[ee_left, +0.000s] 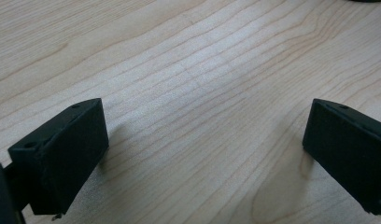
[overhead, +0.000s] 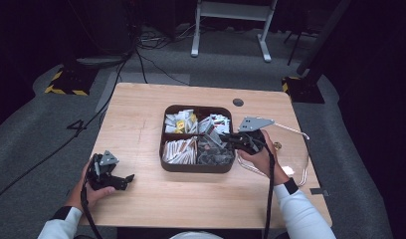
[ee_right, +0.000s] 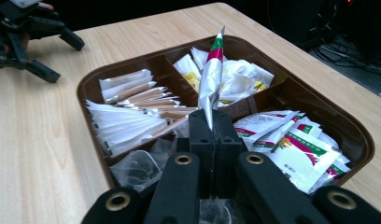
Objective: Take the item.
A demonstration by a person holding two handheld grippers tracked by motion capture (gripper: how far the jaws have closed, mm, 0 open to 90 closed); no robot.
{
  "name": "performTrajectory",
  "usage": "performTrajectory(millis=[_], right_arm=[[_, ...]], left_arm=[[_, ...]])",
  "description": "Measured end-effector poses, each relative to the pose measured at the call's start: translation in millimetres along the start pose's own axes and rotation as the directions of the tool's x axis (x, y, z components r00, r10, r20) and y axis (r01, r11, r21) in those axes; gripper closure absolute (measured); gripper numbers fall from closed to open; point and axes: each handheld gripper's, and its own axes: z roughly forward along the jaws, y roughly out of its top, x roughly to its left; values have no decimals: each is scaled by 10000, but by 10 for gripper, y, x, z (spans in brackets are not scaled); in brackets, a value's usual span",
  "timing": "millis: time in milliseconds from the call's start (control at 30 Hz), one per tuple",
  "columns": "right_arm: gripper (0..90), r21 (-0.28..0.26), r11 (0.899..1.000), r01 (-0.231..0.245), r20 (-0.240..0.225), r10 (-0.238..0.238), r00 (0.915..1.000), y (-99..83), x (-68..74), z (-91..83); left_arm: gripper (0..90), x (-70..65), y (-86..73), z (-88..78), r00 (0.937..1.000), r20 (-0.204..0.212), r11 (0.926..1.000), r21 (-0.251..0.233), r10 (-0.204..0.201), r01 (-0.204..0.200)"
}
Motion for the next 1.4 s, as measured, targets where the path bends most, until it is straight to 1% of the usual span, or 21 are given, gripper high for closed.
performTrajectory(millis=[100, 167, 200, 267, 333, 400, 467, 567, 600, 633, 667, 700, 733, 833, 933, 967, 1000, 1100, 1133, 1200, 1400], right_arm=[[891, -54, 10000, 22, -64, -22, 10000, 4, 30, -25], [891, -102, 9999, 42, -188, -44, 9998, 8, 61, -50], [890, -117, 9999, 126, -275, -129, 9995, 6, 98, -70], [890, -113, 9998, 151, -315, -154, 9994, 3, 113, -74], [890, -87, 9995, 310, -374, -313, 9988, -10, 175, -86], [890, -67, 9995, 320, -414, -322, 9986, -13, 189, -89], [890, -55, 9991, 424, -605, -427, 9973, -28, 243, -97], [890, -33, 9988, 481, -721, -482, 9962, -36, 279, -102], [890, -33, 9986, 534, -877, -534, 9947, -44, 312, -103], [890, -33, 9986, 534, -877, -534, 9947, -44, 312, -103], [889, 2, 9982, 598, -1042, -595, 9928, -53, 353, -101], [889, 2, 9982, 598, -1042, -595, 9928, -53, 353, -101], [889, 69, 9978, 653, -1181, -640, 9909, -65, 382, -90], [889, 74, 9975, 698, -1199, -684, 9904, -83, 411, -75], [889, 214, 9967, 778, -1444, -739, 9868, -115, 464, -46], [889, 214, 9967, 778, -1444, -739, 9868, -115, 464, -46], [889, 257, 9958, 884, -1568, -833, 9841, -123, 496, -38], [889, 275, 9950, 958, -1662, -899, 9820, -129, 525, -30], [888, 319, 9939, 1058, -1762, -986, 9794, -137, 555, -20], [888, 339, 9937, 1068, -1811, -990, 9785, -142, 566, -16], [888, 600, 9896, 1307, -2115, -1154, 9706, -204, 675, 39]], left_arm=[[5, -1, 0, 0, 10000, 0, 10000, 0, -7, 7], [4, 0, 0, 0, 10000, 1, 10000, 6, 5, -5], [4, 0, 0, 0, 10000, -2, 10000, 0, -3, 3], [5, 0, 0, 0, 10000, -2, 10000, -1, 0, 0], [4, 0, 0, 0, 10000, 3, 10000, 5, 1, -1], [5, 0, 0, 0, 10000, -1, 10000, 1, 0, 0], [5, 0, 0, 0, 10000, -2, 10000, 0, -4, 4], [5, 0, 0, 0, 10000, -2, 10000, 1, -3, 3], [4, -1, 0, 0, 10000, -4, 10000, 2, -6, 6], [5, -1, 0, 0, 10000, -4, 10000, 2, -6, 6], [5, -1, 0, 0, 10000, -4, 10000, 2, -8, 8], [5, -1, 0, 0, 10000, -3, 10000, 0, -10, 10], [4, -1, 0, 0, 10000, -3, 10000, -1, -8, 8], [5, -1, 0, 0, 10000, -2, 10000, 3, -7, 7], [5, -1, 0, 0, 10000, -4, 10000, 2, -13, 13], [5, -1, 0, 0, 10000, -4, 10000, 2, -13, 13], [5, -1, 0, 0, 10000, -4, 10000, 0, -9, 9], [5, -1, 0, 0, 10000, -2, 10000, 3, -5, 5], [5, -1, 0, 0, 10000, -6, 10000, -1, -4, 4], [5, -1, 0, 0, 10000, -4, 10000, 2, -8, 8], [5, -1, 0, 0, 10000, -4, 10000, 0, -9, 9]])
